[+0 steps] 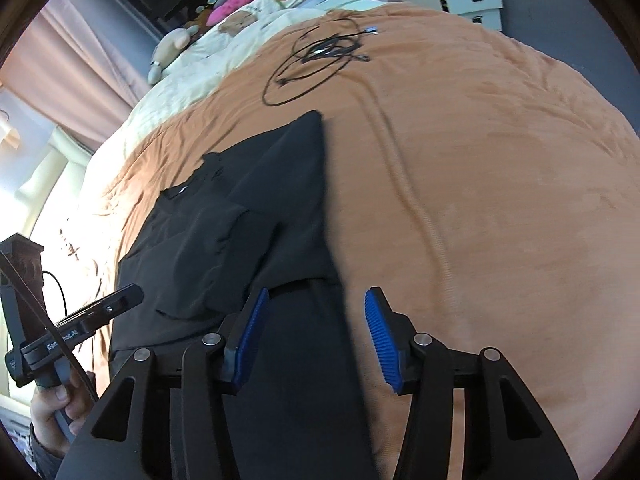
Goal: Fold small clothes
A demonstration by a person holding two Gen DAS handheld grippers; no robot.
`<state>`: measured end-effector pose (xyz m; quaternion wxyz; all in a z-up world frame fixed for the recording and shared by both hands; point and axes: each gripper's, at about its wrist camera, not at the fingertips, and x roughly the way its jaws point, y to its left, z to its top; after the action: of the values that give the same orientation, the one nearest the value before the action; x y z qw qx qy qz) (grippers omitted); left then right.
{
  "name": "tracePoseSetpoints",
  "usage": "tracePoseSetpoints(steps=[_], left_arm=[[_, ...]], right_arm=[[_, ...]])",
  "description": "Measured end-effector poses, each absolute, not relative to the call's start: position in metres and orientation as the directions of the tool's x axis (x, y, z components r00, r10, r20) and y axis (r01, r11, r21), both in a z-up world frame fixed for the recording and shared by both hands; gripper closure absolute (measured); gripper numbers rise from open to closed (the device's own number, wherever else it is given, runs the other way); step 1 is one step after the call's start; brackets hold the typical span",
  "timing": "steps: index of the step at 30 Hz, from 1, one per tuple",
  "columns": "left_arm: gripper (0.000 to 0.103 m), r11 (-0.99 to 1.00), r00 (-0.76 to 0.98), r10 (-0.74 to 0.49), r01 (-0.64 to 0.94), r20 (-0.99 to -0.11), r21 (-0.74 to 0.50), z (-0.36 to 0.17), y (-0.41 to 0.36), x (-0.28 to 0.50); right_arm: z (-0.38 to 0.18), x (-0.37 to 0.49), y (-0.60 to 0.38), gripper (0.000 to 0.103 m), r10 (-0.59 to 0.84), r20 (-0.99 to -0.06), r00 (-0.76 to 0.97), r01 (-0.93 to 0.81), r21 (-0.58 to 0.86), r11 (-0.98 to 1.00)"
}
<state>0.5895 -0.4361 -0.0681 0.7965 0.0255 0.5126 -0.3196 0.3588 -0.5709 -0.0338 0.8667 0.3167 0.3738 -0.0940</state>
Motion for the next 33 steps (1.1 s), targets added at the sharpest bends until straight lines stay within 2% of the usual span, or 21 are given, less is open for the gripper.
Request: tracePoseSetpoints(steps=[7,8,9,11,20,23,25,26,29,33], left_arm=[[0.069,0.772,0.219,-0.454,0.580,-0.864,-0.259,-0.097,-0.495,0.596],[0.066,0.770,0.213,-0.447,0.586,-0.869,-0.253,-0.102,-0.502,0.597],[0.057,0.770,0.209,-0.437,0.590,-0.875,-0.244,-0.106,-0.509,0.598],[0.048,0.774,0.218,-0.417,0.594,-0.883,-0.219,-0.113,-0.518,0.601],[0.048,0.786,0.231,-0.372,0.594,-0.899,-0.172,-0.136,-0.526,0.622],[0.048,0.776,0.245,-0.335,0.619,-0.910,-0.119,-0.142,-0.533,0.617],[0.059,0.774,0.257,-0.309,0.628,-0.916,-0.085,-0.144,-0.536,0.617],[0.071,0.785,0.267,-0.288,0.615,-0.920,-0.068,-0.144,-0.534,0.619],[0.085,0.801,0.241,-0.297,0.590,-0.924,-0.103,-0.141,-0.524,0.627],[0.087,0.793,0.247,-0.307,0.601,-0.919,-0.103,-0.126,-0.510,0.627]], right_arm=[[-0.056,0.355,-0.575,0.066,0.075,-0.717,0.693,0.427,0.492,0.758],[-0.059,0.356,-0.574,0.066,0.080,-0.718,0.691,0.425,0.494,0.758],[-0.062,0.358,-0.574,0.066,0.083,-0.719,0.690,0.425,0.495,0.758],[-0.067,0.363,-0.577,0.066,0.087,-0.719,0.689,0.427,0.500,0.754],[-0.088,0.374,-0.576,0.066,0.126,-0.713,0.689,0.415,0.531,0.738],[-0.093,0.381,-0.571,0.066,0.126,-0.717,0.686,0.410,0.524,0.747],[-0.094,0.386,-0.568,0.067,0.124,-0.721,0.682,0.407,0.515,0.755],[-0.094,0.389,-0.566,0.070,0.124,-0.723,0.679,0.405,0.510,0.759],[-0.095,0.398,-0.559,0.071,0.121,-0.733,0.670,0.401,0.494,0.772],[-0.098,0.410,-0.554,0.071,0.123,-0.741,0.660,0.393,0.480,0.784]])
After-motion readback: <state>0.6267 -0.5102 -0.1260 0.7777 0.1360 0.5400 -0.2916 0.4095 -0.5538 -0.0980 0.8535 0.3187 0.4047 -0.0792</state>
